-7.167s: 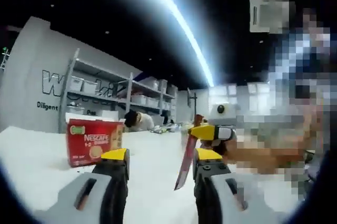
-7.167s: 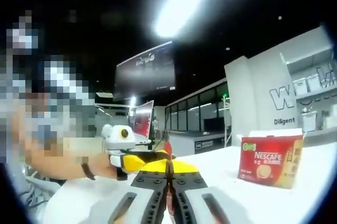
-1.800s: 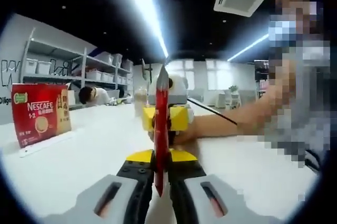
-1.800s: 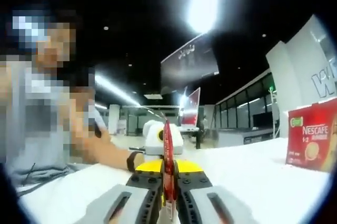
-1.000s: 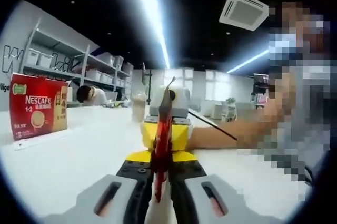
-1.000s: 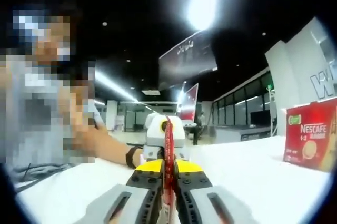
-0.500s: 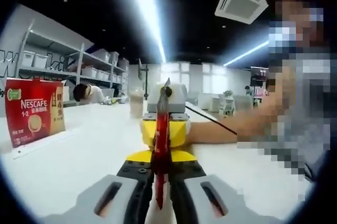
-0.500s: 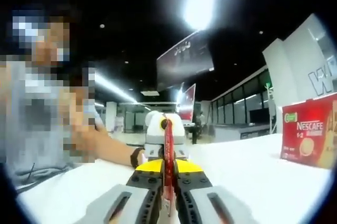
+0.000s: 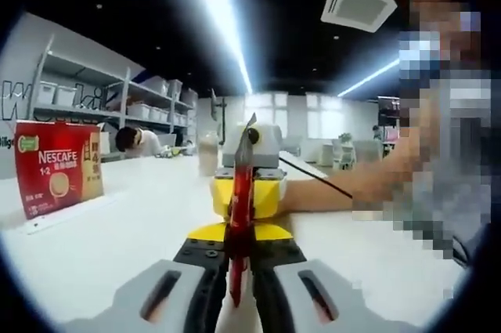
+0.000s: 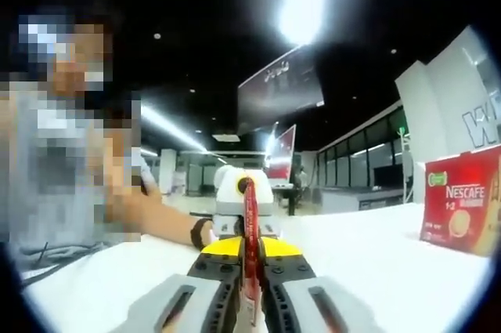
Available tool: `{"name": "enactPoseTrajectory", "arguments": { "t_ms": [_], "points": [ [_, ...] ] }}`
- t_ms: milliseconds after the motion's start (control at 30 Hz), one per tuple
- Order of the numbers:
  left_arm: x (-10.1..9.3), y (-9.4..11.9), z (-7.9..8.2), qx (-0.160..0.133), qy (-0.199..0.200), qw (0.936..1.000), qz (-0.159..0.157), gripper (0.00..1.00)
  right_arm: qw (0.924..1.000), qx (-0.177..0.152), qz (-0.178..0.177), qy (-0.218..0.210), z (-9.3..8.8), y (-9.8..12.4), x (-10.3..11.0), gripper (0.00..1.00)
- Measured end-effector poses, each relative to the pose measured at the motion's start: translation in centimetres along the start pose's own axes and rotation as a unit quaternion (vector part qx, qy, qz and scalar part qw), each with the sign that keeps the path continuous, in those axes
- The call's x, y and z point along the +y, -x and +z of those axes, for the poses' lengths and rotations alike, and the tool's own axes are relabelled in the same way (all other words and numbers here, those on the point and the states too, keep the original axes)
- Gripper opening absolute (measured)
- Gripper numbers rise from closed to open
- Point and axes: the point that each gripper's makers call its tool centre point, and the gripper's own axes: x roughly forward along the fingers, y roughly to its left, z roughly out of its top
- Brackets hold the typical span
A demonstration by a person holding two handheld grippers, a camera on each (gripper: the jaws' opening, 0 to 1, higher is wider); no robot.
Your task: Tear open the coffee pouch, take out the coffee, and pour the coffee from the pouch into the cup
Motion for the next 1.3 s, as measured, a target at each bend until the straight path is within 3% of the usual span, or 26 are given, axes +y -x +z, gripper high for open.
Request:
{"name": "enactPoseTrajectory", "arguments": {
  "t_ms": [133, 233, 367, 400, 433, 567, 700, 1000, 1133, 1300],
  "points": [
    [0.0, 0.1, 0.0, 0.000, 0.001, 1.0000, 0.003, 0.12, 1.0000, 0.004, -0.006, -0.001, 0.0, -0.1, 0.2, 0.11],
    [0.2, 0.2, 0.1, 0.000, 0.007, 1.0000, 0.006, 0.12, 0.9998, 0.008, -0.015, -0.006, -0.1, -0.2, 0.1, 0.23],
    [0.3, 0.2, 0.1, 0.001, 0.006, 1.0000, 0.008, 0.12, 0.9990, -0.025, -0.036, 0.004, 1.2, 0.3, -0.2, 0.31],
    [0.3, 0.2, 0.1, 0.001, 0.007, 0.9999, 0.008, 0.12, 0.9987, -0.031, -0.041, 0.002, 1.0, 1.6, -4.7, 0.32],
    [0.4, 0.1, 0.1, 0.001, 0.007, 0.9999, 0.008, 0.12, 0.9982, -0.035, -0.049, 0.005, 1.1, 2.3, -6.8, 0.35],
    [0.4, 0.0, 0.1, 0.002, 0.008, 0.9999, 0.013, 0.12, 0.9965, -0.037, -0.074, 0.010, 1.1, 2.2, -8.1, 0.45],
    [0.5, 0.0, 0.1, 0.003, 0.008, 0.9998, 0.016, 0.12, 0.9958, -0.035, -0.083, 0.015, 1.0, 2.8, -8.7, 0.46],
    [0.3, -0.2, 0.0, 0.005, 0.006, 0.9999, 0.015, 0.12, 0.9930, -0.054, -0.104, 0.015, 1.9, 4.5, -7.8, 0.48],
    [0.3, -0.2, 0.0, 0.005, 0.008, 0.9998, 0.015, 0.12, 0.9913, -0.048, -0.120, 0.022, 2.0, 6.6, -7.7, 0.48],
    [0.3, -0.2, -0.1, 0.005, 0.008, 0.9999, 0.014, 0.12, 0.9860, -0.050, -0.154, 0.039, 2.7, 10.9, -8.3, 0.47]
  ]
}}
